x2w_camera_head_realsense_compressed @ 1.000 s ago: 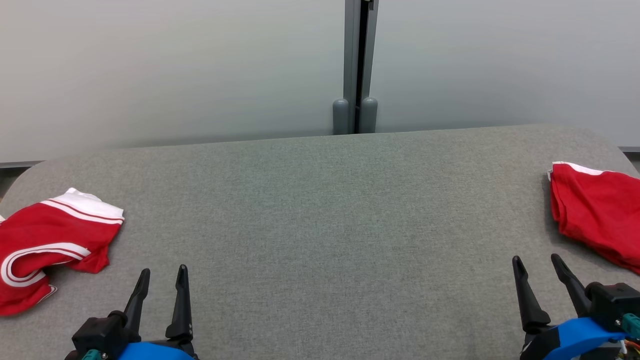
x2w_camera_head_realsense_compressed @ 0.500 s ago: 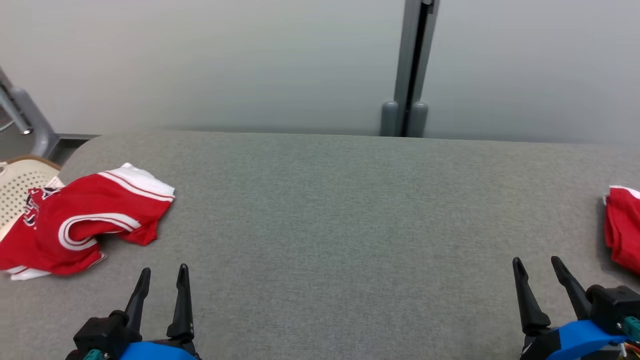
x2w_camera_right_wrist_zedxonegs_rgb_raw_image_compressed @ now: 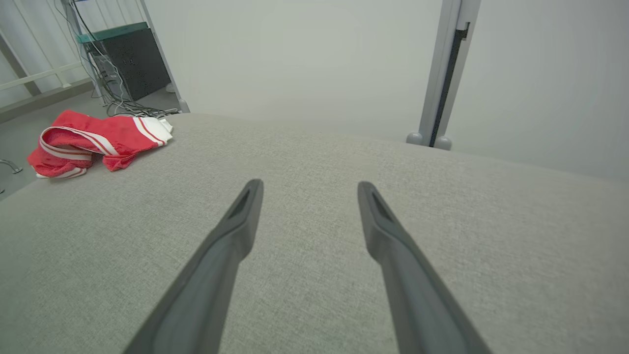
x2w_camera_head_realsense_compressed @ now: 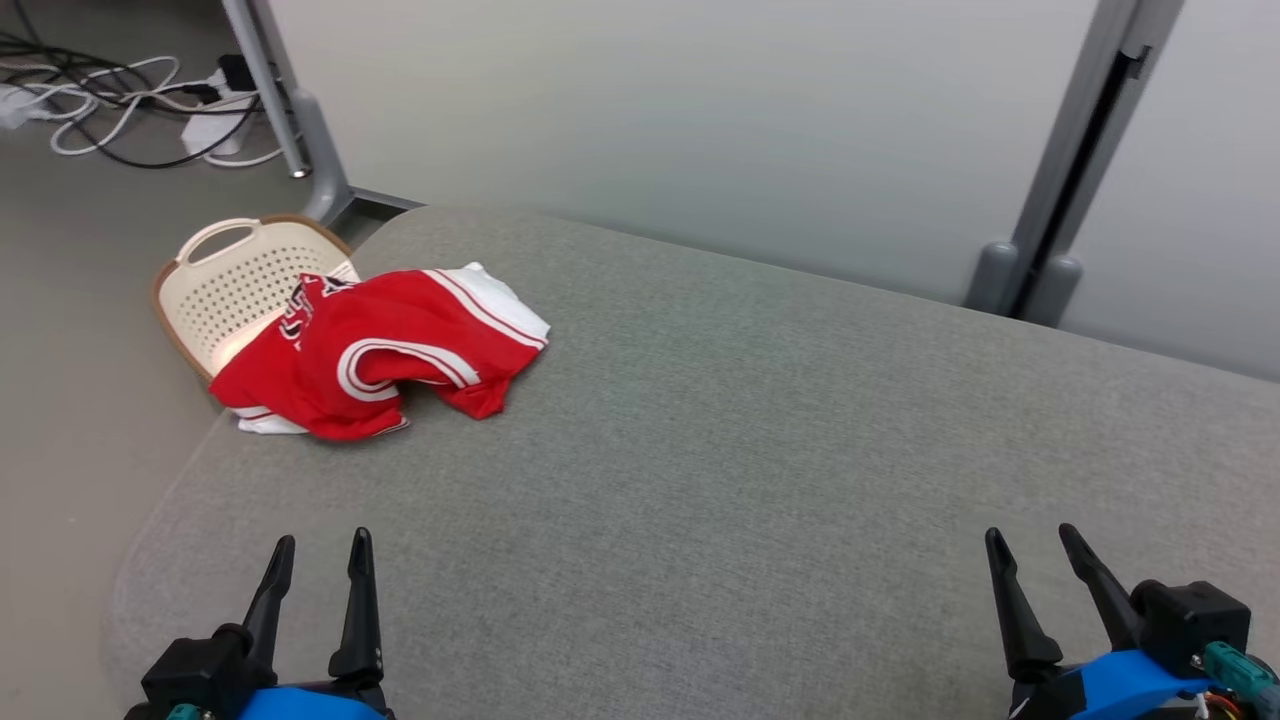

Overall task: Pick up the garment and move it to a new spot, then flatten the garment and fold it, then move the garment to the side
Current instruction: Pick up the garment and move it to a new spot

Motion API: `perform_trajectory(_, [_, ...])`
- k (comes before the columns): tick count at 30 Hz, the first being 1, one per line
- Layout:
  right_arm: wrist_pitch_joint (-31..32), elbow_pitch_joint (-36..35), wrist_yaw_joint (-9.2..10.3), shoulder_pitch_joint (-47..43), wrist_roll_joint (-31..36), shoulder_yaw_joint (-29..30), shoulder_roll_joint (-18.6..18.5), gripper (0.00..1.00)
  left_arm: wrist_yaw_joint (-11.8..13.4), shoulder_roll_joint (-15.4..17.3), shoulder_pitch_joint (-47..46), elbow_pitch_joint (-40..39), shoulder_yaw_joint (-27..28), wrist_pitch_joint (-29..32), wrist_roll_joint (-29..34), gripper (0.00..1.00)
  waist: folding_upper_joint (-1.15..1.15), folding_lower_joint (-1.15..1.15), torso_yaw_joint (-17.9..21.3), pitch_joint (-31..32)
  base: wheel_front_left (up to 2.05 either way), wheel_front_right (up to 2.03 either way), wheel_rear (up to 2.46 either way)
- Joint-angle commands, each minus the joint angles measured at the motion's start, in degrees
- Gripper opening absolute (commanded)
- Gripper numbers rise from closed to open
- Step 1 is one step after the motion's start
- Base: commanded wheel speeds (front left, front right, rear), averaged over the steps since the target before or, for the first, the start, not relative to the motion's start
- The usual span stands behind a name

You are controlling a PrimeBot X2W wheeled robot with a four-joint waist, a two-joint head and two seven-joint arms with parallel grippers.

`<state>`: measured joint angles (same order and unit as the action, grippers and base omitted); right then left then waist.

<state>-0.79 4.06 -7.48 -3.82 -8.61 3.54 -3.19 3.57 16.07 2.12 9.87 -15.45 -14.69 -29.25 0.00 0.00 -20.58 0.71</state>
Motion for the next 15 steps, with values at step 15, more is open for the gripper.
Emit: perform_trajectory(15, [-2.00, 3.05, -0.03, 0.83, -0.59, -0.95, 0.21, 1.00, 2.28, 1.87, 3.53, -3.49, 1.31, 1.41, -0.84, 1.00, 0.00, 0.00, -7.31, 1.06, 0.00, 0.00, 0.00])
